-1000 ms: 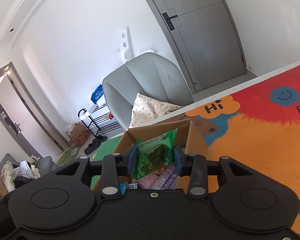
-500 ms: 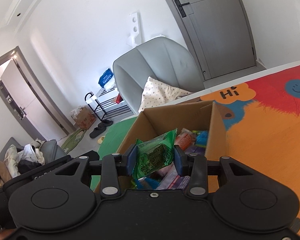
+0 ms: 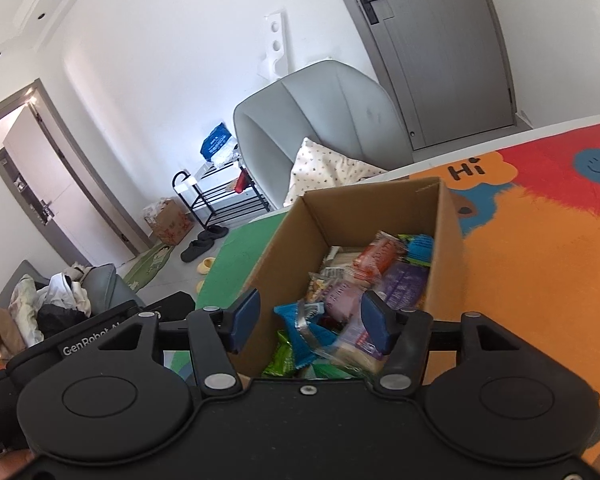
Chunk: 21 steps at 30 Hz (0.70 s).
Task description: Organize snacks
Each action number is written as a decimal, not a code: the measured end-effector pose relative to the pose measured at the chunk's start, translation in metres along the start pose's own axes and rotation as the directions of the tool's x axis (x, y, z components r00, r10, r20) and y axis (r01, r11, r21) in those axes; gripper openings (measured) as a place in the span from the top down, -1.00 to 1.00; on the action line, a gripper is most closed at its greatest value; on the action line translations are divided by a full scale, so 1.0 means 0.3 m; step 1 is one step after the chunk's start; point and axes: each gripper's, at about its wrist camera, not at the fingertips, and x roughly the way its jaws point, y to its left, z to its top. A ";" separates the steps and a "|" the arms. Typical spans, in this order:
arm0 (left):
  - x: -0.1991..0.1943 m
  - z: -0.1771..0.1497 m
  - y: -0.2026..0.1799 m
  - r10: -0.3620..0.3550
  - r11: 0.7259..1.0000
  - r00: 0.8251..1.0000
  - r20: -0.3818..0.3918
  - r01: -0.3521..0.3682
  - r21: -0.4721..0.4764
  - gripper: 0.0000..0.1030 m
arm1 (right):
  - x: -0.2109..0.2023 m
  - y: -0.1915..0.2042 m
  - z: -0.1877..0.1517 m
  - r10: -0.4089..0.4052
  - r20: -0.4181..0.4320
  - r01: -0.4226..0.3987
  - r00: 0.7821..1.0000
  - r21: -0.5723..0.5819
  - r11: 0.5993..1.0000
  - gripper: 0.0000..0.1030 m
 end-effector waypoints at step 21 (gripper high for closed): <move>-0.072 -0.112 -0.184 -0.047 0.980 0.998 -0.043 0.054 0.192 -0.88 | -0.265 -0.195 -0.081 -0.193 0.096 0.186 0.976 0.082 0.979 -1.00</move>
